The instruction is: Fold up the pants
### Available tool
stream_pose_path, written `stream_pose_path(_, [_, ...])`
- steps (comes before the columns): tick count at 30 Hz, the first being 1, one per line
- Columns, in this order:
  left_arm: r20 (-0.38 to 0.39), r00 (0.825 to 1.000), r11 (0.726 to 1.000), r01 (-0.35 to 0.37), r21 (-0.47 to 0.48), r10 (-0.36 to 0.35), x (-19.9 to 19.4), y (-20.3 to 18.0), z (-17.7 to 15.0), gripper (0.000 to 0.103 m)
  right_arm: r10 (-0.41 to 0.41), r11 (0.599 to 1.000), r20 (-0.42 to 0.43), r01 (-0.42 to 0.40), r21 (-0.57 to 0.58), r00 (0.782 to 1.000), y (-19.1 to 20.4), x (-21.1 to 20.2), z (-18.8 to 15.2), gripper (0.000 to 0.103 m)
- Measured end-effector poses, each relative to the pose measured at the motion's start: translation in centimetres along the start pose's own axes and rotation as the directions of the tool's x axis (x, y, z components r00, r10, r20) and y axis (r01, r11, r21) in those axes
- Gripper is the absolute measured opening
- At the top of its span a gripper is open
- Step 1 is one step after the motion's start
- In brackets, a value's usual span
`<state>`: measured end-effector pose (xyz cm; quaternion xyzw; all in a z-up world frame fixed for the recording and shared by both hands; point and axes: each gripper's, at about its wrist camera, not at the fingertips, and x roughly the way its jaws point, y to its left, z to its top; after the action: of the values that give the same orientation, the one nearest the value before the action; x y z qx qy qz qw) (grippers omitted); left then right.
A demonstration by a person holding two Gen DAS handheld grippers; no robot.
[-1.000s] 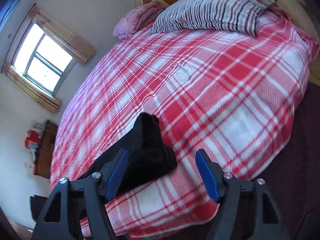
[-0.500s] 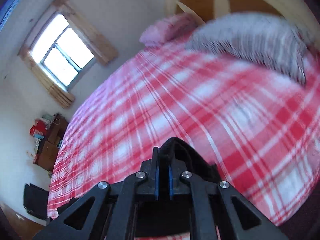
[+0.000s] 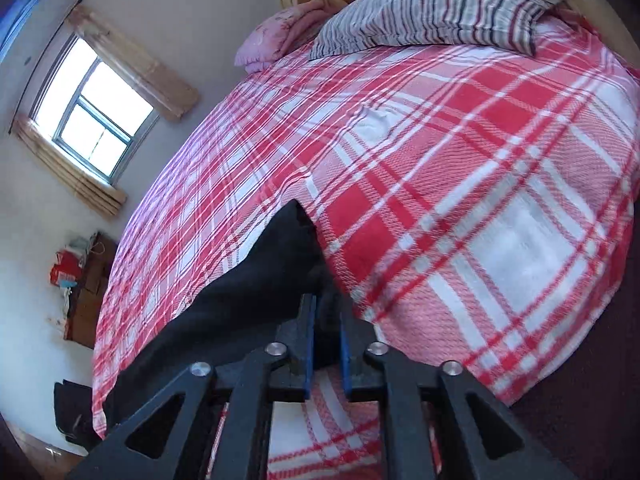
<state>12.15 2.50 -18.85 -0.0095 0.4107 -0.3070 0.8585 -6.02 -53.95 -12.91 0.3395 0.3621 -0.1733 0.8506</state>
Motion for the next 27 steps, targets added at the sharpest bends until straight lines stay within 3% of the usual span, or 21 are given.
stream_pose_path(1, [-0.004, 1.0, 1.0, -0.002, 0.003, 0.002, 0.0, -0.1, 0.0, 0.052, -0.034, 0.999, 0.021, 0.034, 0.003, 0.999, 0.0, -0.5, 0.1, 0.044])
stream_pose_path(2, [-0.009, 1.0, 1.0, -0.005, 0.009, 0.005, 0.1, -0.1, 0.0, 0.052, -0.088, 0.996, 0.048, 0.088, 0.006, 0.995, -0.1, -1.2, 0.2, 0.048])
stream_pose_path(4, [-0.013, 1.0, 1.0, -0.007, 0.018, 0.007, 0.0, -0.2, -0.1, 0.052, -0.167, 0.986, 0.116, 0.169, -0.007, 0.979, 0.4, -2.5, 0.7, 0.049])
stream_pose_path(6, [-0.016, 1.0, 1.0, -0.004, 0.024, 0.004, 0.0, -0.3, -0.3, 0.052, -0.133, 0.989, 0.152, 0.141, -0.046, 0.979, 1.7, -3.0, 1.2, 0.049])
stream_pose_path(9, [-0.023, 1.0, 0.999, 0.008, 0.048, -0.007, 0.0, -0.6, -0.6, 0.06, -0.071, 0.99, 0.146, 0.087, -0.109, 0.987, 4.0, -1.8, 2.3, 0.049])
stream_pose_path(12, [-0.025, 1.0, 0.998, 0.004, 0.065, -0.003, 0.0, -0.9, -0.8, 0.061, -0.085, 0.983, 0.095, 0.099, -0.157, 0.992, 5.9, 1.0, 3.4, 0.049])
stream_pose_path(14, [-0.024, 1.0, 0.998, 0.01, 0.063, -0.008, -0.1, -0.8, -0.9, 0.061, -0.13, 0.979, 0.017, 0.131, -0.156, 0.991, 6.3, 4.0, 4.1, 0.038])
stream_pose_path(15, [-0.024, 1.0, 0.998, 0.014, 0.058, -0.013, -0.2, -0.8, -0.9, 0.061, -0.166, 0.972, -0.002, 0.163, -0.168, 0.986, 6.3, 5.2, 4.3, 0.018])
stream_pose_path(18, [-0.023, 0.999, 0.998, 0.028, 0.05, -0.027, -0.3, -0.5, -1.0, 0.061, -0.261, 0.949, 0.059, 0.268, -0.165, 0.963, 5.4, 6.1, 5.0, 0.0])
stream_pose_path(23, [-0.026, 0.999, 0.998, 0.029, 0.057, -0.027, -0.5, -0.6, -1.3, 0.061, -0.275, 0.954, 0.106, 0.285, -0.091, 0.955, 2.6, 4.9, 5.5, 0.0])
stream_pose_path(27, [-0.036, 0.999, 0.998, 0.02, 0.058, -0.018, -0.9, -0.8, -1.6, 0.061, -0.244, 0.954, 0.19, 0.27, -0.126, 0.951, 4.5, 1.4, 4.0, 0.004])
